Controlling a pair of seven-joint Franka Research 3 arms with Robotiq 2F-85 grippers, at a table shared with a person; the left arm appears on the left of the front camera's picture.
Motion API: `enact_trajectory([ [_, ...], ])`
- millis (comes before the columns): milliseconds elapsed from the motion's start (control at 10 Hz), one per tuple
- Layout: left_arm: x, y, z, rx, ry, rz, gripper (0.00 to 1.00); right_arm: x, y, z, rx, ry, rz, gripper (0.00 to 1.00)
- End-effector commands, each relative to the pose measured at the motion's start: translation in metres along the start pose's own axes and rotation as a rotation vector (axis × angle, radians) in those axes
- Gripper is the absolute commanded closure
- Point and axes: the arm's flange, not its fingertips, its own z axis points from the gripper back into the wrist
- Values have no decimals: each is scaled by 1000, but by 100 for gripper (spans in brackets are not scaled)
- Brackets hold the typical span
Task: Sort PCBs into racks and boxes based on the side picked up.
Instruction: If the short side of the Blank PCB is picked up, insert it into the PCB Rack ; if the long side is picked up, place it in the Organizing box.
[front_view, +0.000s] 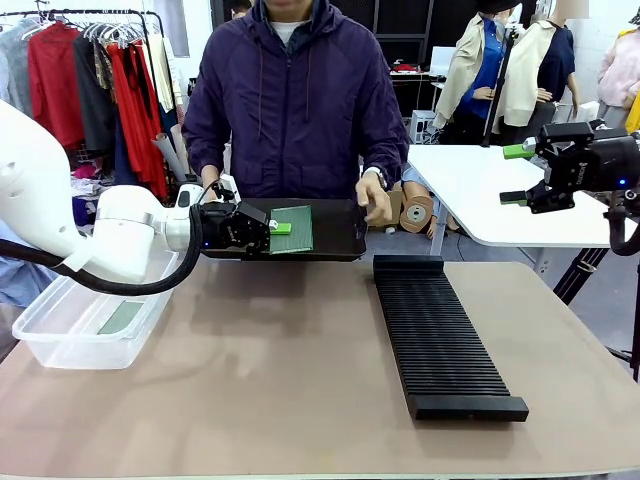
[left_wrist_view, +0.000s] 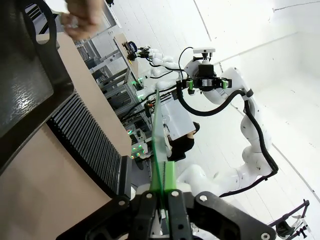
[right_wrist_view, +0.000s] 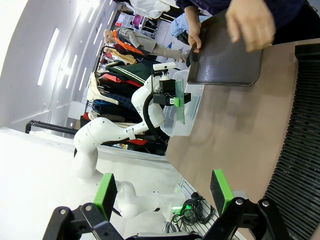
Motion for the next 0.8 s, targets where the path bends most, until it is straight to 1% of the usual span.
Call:
enact_trajectory([
  [0, 1, -4, 0, -2, 1, -11, 100, 2, 3, 0, 7, 1, 9, 0],
  [700, 1, -4, 0, -2, 1, -11, 100, 2, 3, 0, 7, 1, 9, 0],
])
